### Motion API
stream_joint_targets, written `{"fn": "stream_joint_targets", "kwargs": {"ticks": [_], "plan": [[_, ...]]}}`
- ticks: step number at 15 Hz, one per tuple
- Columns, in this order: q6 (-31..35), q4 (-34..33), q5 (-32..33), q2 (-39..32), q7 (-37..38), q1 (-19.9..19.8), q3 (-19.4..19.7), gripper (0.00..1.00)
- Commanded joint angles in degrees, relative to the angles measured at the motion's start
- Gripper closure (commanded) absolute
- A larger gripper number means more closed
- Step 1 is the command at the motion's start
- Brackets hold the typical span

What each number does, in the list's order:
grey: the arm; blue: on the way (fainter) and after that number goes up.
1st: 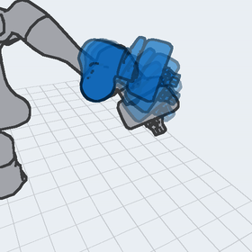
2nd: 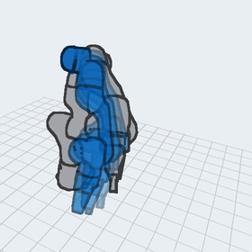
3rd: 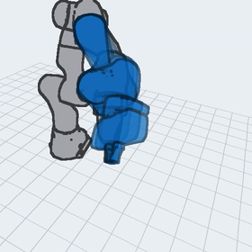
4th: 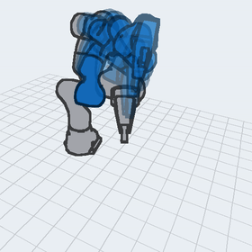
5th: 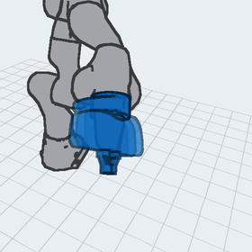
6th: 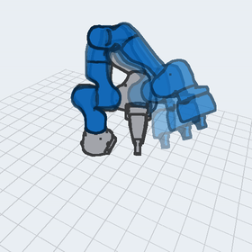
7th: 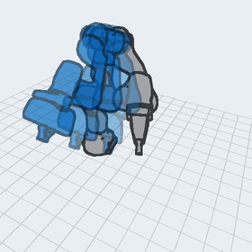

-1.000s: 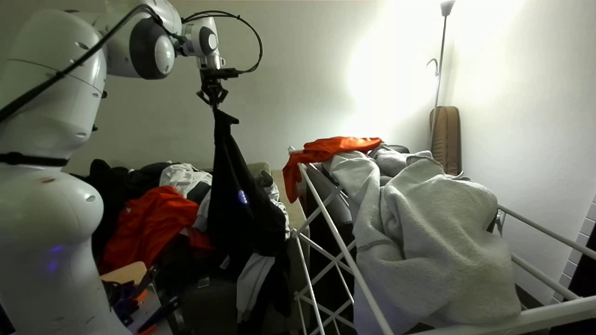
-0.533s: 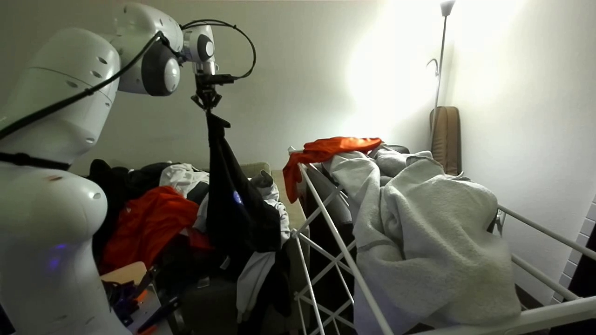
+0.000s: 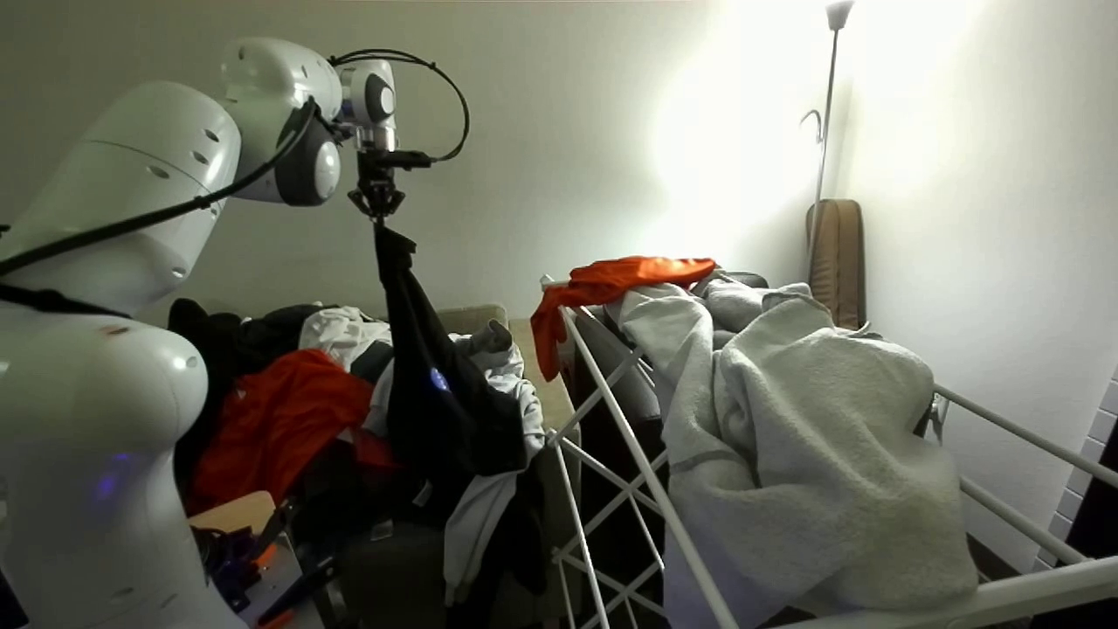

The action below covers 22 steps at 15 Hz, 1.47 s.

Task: Put the black shirt on the couch

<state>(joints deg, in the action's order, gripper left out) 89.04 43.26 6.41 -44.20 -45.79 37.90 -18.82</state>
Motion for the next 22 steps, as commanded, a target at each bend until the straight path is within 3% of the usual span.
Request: {"fn": "stream_joint_targets", "kwargs": {"ticks": [1, 14, 15, 17, 22], "plan": [[-4.8, -3.8, 1.1, -2.0, -2.9, 1.1, 0.6, 1.00], [-4.1, -2.8, 0.0, -2.1, -1.6, 0.7, 0.5, 0.99], [-4.1, -2.8, 0.0, -2.1, -1.6, 0.7, 0.5, 0.74], [-4.1, -1.6, -0.2, -1.1, -0.9, -0.3, 0.8, 0.68], [-4.4, 1.0, -0.9, 2.5, 3.9, -4.4, 2.7, 0.34]]}}
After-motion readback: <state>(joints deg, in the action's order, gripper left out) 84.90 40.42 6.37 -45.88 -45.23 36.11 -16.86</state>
